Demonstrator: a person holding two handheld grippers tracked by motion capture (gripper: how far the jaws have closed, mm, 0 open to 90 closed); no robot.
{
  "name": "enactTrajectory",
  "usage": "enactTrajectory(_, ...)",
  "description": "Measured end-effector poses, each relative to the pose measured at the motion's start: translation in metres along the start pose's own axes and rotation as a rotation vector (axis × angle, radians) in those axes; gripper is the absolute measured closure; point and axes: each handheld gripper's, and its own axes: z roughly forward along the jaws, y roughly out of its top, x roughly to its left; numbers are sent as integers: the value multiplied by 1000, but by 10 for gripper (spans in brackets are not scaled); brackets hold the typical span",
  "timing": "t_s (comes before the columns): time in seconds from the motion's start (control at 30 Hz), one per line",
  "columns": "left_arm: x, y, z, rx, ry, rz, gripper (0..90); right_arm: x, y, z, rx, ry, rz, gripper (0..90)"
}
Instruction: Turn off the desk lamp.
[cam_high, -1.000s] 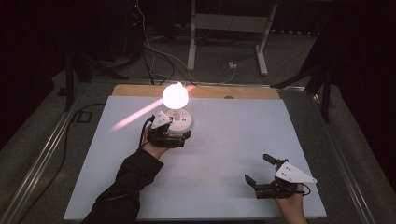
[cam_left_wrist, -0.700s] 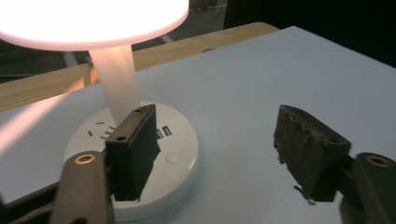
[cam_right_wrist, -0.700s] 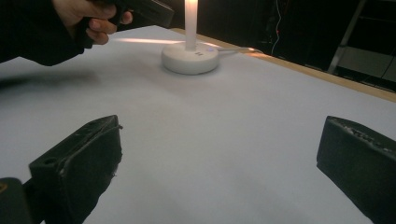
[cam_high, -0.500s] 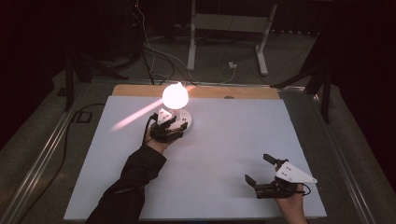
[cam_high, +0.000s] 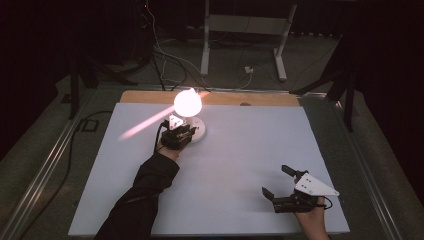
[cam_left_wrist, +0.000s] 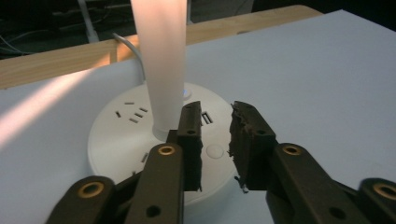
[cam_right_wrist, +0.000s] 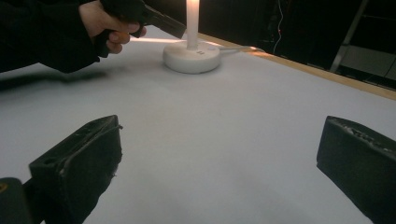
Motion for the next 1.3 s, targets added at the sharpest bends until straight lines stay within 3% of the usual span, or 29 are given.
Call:
enactTrajectory(0.17, -3, -4, 10, 45, 5, 30, 842, 0, 0, 0, 1, 3, 2, 0)
enactTrajectory(0.33, 0, -6, 15, 39, -16, 6, 900, 0, 0, 0, 2, 5, 2, 0)
enactTrajectory(0.43, 1, -8, 19, 45, -29, -2, 900, 0, 0, 0, 2, 7, 3, 0)
enactTrajectory(0.47, 1, -8, 20, 52, -8, 13, 900, 0, 0, 0, 2, 7, 5, 0)
enactTrajectory(0.67, 3, -10, 22, 26, -25, 3, 900, 0, 0, 0, 0, 8, 5, 0)
enactTrajectory(0.9, 1, -10, 27, 52, -24, 21, 900, -1, 0, -1, 0, 9, 8, 0)
enactTrajectory(0.93, -1, -9, 27, 61, -9, 35, 900, -1, 0, -1, 1, 9, 8, 0)
enactTrajectory(1.3, -3, -9, 29, 61, -19, 54, 900, -1, 0, 0, 3, 11, 10, 0)
